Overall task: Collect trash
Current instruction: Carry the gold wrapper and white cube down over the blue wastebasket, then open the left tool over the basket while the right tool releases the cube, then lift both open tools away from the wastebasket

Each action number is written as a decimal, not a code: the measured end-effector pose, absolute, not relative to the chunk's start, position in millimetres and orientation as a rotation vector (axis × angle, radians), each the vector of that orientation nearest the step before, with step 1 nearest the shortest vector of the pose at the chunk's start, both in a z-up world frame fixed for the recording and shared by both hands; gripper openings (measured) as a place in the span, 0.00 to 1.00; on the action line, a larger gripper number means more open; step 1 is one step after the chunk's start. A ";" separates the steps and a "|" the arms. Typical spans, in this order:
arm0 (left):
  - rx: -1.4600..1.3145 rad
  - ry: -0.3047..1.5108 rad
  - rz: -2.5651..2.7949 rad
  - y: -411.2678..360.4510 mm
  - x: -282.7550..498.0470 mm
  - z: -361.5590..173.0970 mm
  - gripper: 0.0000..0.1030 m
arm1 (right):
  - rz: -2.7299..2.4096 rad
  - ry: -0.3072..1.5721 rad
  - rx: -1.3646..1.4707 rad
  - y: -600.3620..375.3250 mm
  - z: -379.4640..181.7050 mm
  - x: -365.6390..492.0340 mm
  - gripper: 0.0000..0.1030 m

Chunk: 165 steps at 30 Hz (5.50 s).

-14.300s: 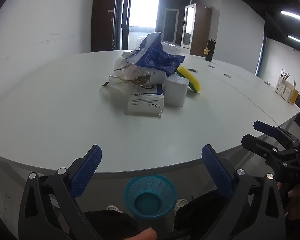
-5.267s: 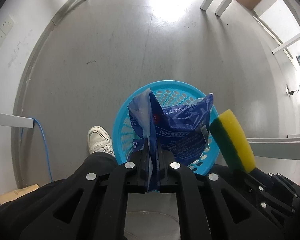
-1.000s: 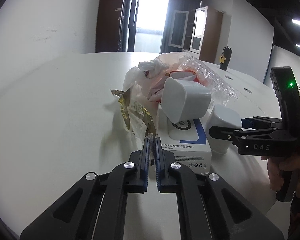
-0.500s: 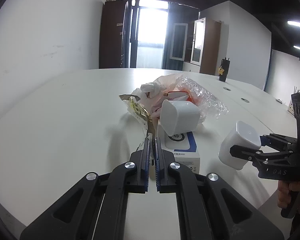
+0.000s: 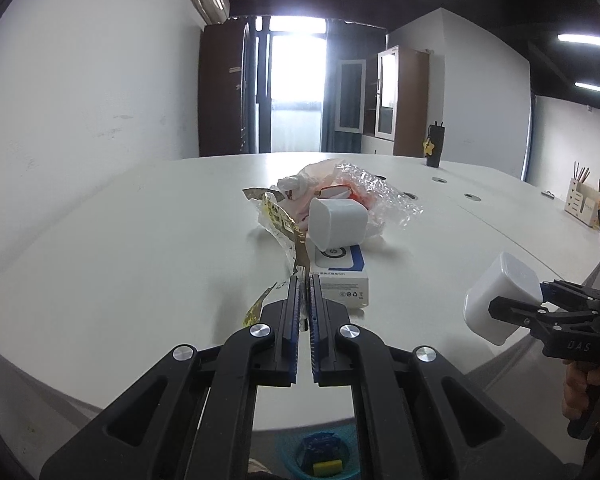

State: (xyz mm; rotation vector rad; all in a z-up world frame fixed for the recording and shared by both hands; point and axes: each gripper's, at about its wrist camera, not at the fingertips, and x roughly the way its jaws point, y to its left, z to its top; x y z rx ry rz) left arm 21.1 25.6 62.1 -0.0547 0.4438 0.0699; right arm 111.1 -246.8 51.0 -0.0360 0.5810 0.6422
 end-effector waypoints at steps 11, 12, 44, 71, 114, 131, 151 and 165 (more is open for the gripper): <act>0.011 0.479 0.086 15.6 -45.1 60.4 0.03 | 0.650 0.582 -0.031 -268.8 46.8 64.2 0.63; 0.018 0.477 0.084 15.4 -48.8 61.2 0.03 | 0.656 0.592 -0.032 -269.8 43.0 61.3 0.63; 0.011 0.919 -0.210 -23.2 -51.3 -107.6 0.03 | 0.670 0.907 -0.069 -263.7 -98.2 36.9 0.63; -0.068 1.090 -0.109 -14.7 77.5 -207.6 0.03 | 0.566 1.141 -0.106 -220.4 -213.7 104.6 0.63; -0.385 1.431 -0.028 31.4 223.0 -342.6 0.04 | 0.402 1.536 -0.215 -134.4 -392.3 235.3 0.63; -0.468 1.372 0.036 46.9 209.3 -330.6 0.35 | 0.433 1.499 -0.228 -143.3 -382.6 223.7 0.74; -0.528 1.193 0.133 50.6 112.5 -251.4 0.48 | 0.505 1.223 -0.264 -181.7 -265.5 139.5 0.86; -0.383 0.893 0.165 46.4 23.1 -154.9 0.52 | 0.633 1.081 -0.160 -209.9 -186.6 76.6 0.88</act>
